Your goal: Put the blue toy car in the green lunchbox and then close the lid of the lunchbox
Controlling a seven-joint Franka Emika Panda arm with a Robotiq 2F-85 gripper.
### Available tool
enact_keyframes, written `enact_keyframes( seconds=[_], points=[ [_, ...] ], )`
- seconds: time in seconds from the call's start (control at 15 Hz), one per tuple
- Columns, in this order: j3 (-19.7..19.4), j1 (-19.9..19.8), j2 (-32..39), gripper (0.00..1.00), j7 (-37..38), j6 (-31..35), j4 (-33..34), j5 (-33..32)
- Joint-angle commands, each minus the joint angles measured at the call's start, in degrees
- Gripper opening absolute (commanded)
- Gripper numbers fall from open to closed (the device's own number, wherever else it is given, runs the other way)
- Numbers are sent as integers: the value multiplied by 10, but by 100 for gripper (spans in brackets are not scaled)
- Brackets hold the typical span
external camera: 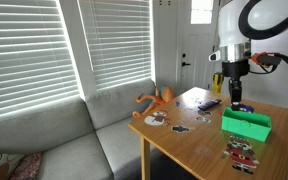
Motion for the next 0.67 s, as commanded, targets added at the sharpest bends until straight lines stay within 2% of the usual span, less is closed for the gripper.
enact_keyframes(
  seconds=[0.0, 0.27, 0.6],
  points=[
    [-1, -2, -3, 11, -11, 3, -12, -2],
    [-3, -8, -2, 11, -10, 36, -38, -28],
    [-8, -7, 5, 11, -19, 84, -63, -6]
  ],
)
